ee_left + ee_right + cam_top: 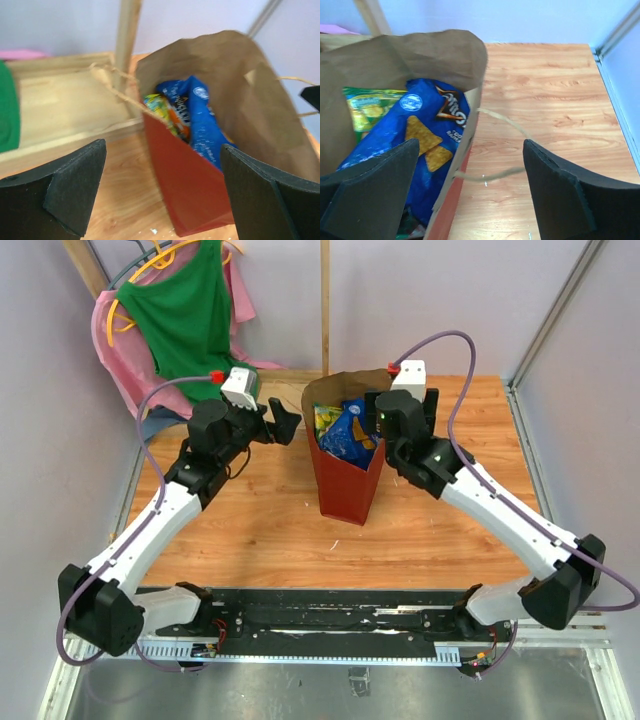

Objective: Take the snacks out of the paper bag
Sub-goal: Take out the snack from the paper bag.

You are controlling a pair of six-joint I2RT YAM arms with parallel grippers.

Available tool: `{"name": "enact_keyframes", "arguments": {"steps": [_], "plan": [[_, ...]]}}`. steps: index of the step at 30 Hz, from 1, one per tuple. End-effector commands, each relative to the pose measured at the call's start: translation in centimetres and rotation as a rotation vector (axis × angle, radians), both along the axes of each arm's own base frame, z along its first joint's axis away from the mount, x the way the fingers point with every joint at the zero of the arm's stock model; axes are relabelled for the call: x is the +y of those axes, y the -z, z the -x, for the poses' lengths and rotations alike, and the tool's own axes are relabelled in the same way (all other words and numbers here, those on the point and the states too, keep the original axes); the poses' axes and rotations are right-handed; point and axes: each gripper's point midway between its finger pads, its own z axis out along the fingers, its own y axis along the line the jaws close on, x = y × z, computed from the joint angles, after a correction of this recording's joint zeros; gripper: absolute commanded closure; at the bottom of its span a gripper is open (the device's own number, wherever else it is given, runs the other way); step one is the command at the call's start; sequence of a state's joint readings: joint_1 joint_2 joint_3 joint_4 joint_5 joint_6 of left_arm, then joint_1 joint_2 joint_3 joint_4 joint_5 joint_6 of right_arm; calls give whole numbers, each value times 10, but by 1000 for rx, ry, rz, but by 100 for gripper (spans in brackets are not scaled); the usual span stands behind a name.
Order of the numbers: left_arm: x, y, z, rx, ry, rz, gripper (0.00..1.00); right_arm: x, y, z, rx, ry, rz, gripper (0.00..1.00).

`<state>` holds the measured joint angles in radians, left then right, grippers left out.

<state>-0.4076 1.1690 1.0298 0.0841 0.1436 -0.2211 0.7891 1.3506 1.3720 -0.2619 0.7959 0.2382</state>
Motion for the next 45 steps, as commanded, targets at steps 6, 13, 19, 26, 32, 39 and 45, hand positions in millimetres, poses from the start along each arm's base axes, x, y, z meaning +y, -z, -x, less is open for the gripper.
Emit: {"name": "enact_keyframes", "arguments": {"steps": [6,13,19,26,32,39,45], "plan": [[19,29,-30,77,-172,-35,0,-25,58,-22,193,37,-46,22],[7,44,-42,103,-148,-23,2,-30,80,-28,253,27,-78,23],[-7,33,-46,64,-82,4,10,-31,104,-34,307,-3,-156,26],[-30,19,-43,59,35,63,15,-29,98,-42,289,-2,-155,52],[-42,20,-49,78,62,71,12,-24,95,-48,285,-18,-152,81],[-57,23,-46,110,91,76,10,-30,84,-53,253,-9,-113,99],[-56,-8,-23,55,112,109,8,-45,56,-62,199,-85,-75,99]]}}
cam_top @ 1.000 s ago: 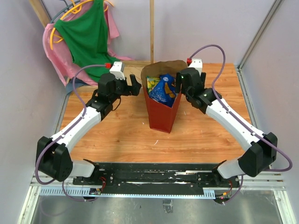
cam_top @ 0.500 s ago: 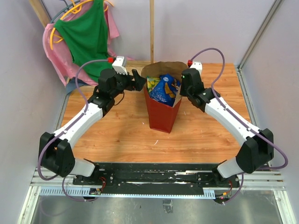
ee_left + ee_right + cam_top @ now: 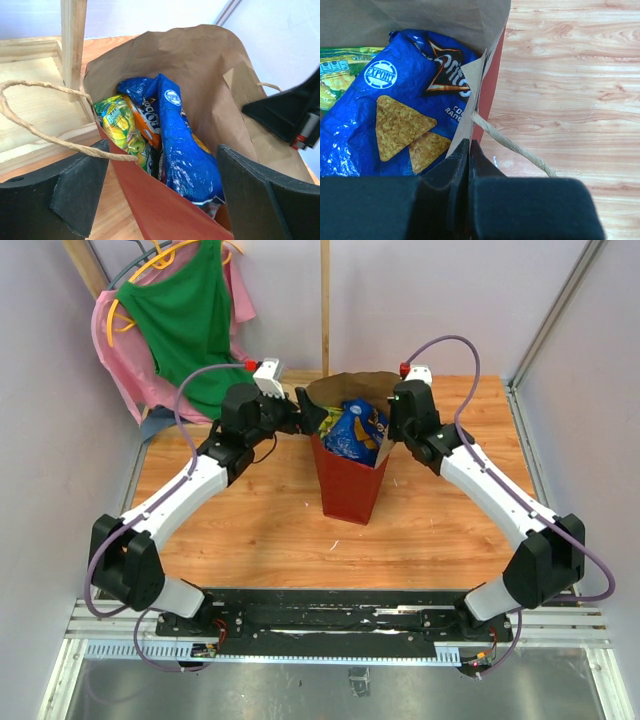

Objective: Take the snacks out of the paper bag
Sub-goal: Take out the snack from the paper bag.

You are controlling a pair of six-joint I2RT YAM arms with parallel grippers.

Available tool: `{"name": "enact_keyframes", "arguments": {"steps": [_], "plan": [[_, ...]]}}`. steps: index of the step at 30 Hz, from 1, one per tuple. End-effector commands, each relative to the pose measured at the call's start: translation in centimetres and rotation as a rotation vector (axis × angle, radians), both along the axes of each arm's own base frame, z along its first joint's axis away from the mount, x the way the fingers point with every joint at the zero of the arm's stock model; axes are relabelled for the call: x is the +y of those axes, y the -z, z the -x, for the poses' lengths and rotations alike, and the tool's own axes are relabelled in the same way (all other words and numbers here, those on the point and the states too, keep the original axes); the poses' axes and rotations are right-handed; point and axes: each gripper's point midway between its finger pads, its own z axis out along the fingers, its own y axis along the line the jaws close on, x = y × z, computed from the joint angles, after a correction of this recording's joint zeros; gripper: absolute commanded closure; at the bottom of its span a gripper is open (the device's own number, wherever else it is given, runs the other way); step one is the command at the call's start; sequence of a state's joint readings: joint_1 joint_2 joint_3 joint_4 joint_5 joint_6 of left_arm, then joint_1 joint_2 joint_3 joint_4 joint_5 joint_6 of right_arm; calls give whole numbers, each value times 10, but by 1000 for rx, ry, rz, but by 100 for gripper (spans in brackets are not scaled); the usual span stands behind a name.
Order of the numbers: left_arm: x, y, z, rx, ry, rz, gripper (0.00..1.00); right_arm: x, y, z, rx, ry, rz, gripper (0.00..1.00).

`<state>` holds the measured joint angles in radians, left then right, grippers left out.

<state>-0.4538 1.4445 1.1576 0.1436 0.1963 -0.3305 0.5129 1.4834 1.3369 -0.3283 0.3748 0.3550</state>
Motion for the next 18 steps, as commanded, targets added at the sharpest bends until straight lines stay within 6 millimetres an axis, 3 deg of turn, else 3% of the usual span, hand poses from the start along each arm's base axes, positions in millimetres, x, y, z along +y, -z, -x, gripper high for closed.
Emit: {"name": "enact_keyframes", "arguments": {"steps": [1,6,11,15,18], "plan": [[3,-52,22,-99,11,68,8,-25,-44,-18,-102,-40,23,99],[17,-84,43,-165,-10,114,6,-28,-73,-34,-115,-252,-51,99],[15,-109,56,-202,26,119,2,-12,-89,-42,-92,-469,-8,99],[-13,-113,64,-217,73,37,0,-4,-97,-44,-98,-540,14,99],[-45,-103,66,-206,114,-52,0,-2,-93,-43,-88,-557,14,99]]}}
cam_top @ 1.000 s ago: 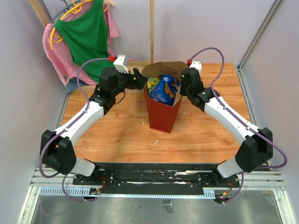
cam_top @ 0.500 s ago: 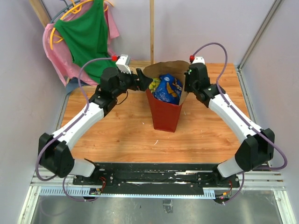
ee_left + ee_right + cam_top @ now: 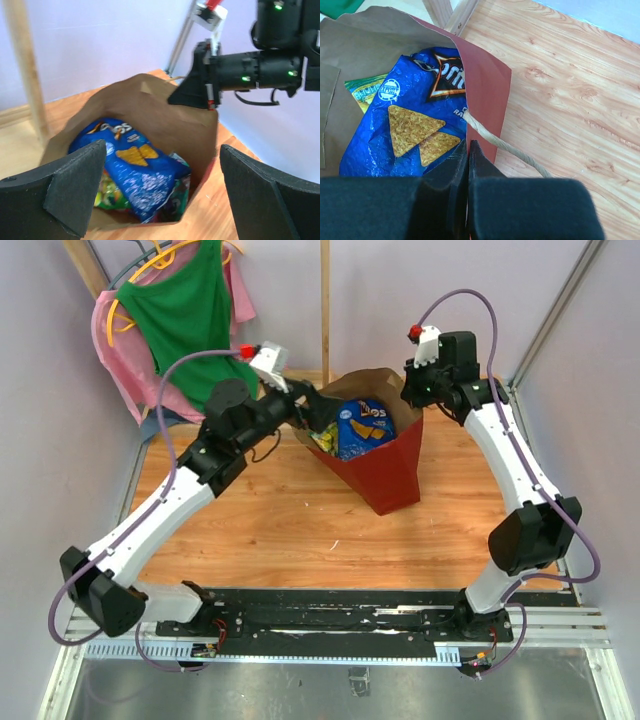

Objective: Take the snacks out of the paper bag
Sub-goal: Take out the snack from the paper bag.

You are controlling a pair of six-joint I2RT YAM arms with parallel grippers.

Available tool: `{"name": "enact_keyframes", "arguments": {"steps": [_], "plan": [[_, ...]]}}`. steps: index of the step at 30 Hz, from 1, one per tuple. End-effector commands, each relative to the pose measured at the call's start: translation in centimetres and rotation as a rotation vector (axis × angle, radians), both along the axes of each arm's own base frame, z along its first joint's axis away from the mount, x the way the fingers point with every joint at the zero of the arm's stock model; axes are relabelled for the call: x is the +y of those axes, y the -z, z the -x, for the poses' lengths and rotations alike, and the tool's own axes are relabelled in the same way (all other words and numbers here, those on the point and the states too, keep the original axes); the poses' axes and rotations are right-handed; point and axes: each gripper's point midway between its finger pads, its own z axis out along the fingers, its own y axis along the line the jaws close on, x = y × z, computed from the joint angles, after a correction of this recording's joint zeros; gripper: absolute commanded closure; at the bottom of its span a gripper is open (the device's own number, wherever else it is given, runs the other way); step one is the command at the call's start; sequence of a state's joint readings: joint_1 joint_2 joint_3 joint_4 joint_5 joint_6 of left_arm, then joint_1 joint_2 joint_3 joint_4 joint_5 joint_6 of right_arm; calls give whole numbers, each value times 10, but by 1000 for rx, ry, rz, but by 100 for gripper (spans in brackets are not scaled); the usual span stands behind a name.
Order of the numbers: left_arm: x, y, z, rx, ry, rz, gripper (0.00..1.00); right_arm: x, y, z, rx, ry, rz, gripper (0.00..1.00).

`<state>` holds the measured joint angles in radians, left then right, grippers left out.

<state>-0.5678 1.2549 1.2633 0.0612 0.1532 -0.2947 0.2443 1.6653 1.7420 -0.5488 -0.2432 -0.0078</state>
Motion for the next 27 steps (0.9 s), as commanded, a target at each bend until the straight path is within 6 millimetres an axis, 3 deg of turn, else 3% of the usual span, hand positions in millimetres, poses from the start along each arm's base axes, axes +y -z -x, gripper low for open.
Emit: {"name": "enact_keyframes", "arguments": {"steps": [1,3,6,9,18,27], "plan": [[-42,17,2,5,41,-156,0,12,-40,4,-118,-122,-19,99],[-59,30,0,28,45,-188,1,18,-37,10,-103,-146,-39,99],[-69,56,-10,91,7,-213,5,26,-36,22,-110,-166,-24,99],[-62,85,-22,156,-83,-247,8,35,-38,34,-142,-178,40,99],[-41,152,-49,313,-285,-358,3,66,-53,59,-211,-225,43,99],[-36,194,-47,438,-288,-346,4,65,-56,63,-227,-204,34,98]]}}
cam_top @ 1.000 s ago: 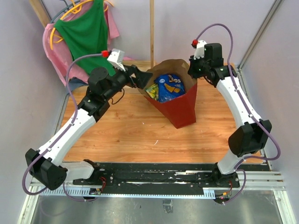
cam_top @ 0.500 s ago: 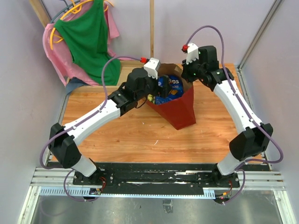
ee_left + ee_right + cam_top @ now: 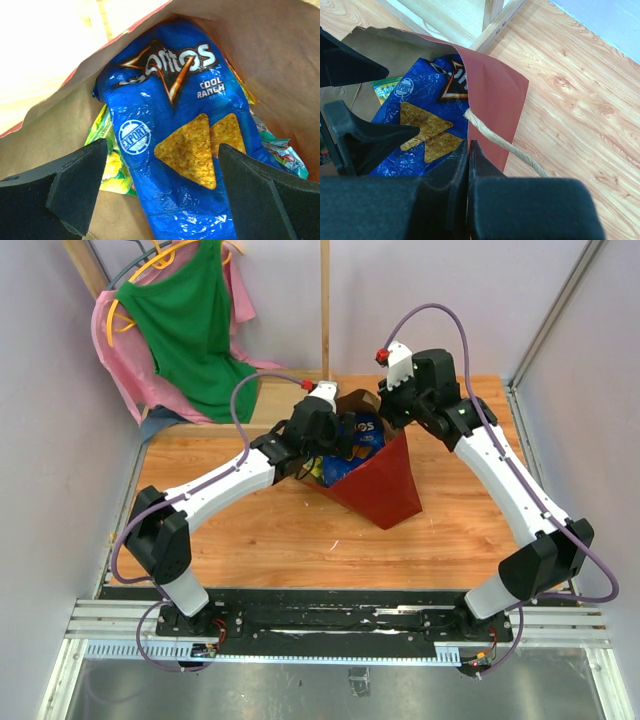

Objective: Take the snacks out of the paper bag
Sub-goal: Take out the snack from the paper bag.

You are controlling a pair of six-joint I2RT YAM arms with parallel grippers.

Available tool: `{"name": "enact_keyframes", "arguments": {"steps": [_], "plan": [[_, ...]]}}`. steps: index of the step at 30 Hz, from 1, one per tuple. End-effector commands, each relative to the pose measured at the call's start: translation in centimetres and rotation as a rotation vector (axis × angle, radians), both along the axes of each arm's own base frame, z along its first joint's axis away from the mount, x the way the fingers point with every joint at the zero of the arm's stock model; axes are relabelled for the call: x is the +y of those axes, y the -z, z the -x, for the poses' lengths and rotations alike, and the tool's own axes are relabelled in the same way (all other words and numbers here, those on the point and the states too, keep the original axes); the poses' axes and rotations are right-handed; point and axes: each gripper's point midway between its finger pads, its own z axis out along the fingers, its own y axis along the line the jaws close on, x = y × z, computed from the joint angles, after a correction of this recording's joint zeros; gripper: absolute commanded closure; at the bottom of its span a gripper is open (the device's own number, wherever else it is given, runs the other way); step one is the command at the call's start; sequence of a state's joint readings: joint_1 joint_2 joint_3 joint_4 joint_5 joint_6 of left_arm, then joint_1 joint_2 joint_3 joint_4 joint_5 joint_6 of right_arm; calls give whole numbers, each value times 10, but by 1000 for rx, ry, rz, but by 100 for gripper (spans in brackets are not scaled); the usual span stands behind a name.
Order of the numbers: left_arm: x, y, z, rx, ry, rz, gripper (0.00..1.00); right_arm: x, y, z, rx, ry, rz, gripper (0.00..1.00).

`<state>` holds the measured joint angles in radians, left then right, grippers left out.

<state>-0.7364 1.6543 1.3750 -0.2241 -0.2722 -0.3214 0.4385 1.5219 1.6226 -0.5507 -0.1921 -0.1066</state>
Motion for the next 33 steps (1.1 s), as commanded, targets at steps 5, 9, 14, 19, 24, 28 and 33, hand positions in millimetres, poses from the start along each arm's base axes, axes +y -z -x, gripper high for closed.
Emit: {"name": "enact_keyframes", "arguments": {"steps": [5,9,14,19,24,28,33], "plan": [[8,22,1,67,-43,45,6,9,-42,-2,-136,-8,-74,97],[6,37,-1,87,-37,37,7,10,-38,-3,-128,-6,-77,96],[-5,40,-8,62,0,69,16,12,-37,-5,-128,-7,-85,93],[-11,35,-16,5,22,109,56,13,-35,-7,-122,-4,-88,54],[-5,15,-17,-64,11,134,99,12,-37,-8,-130,14,-99,18],[4,-19,-12,-145,16,155,100,9,-42,-9,-149,39,-115,8],[18,-75,2,-256,34,192,99,9,-50,-6,-174,42,-148,1]]}}
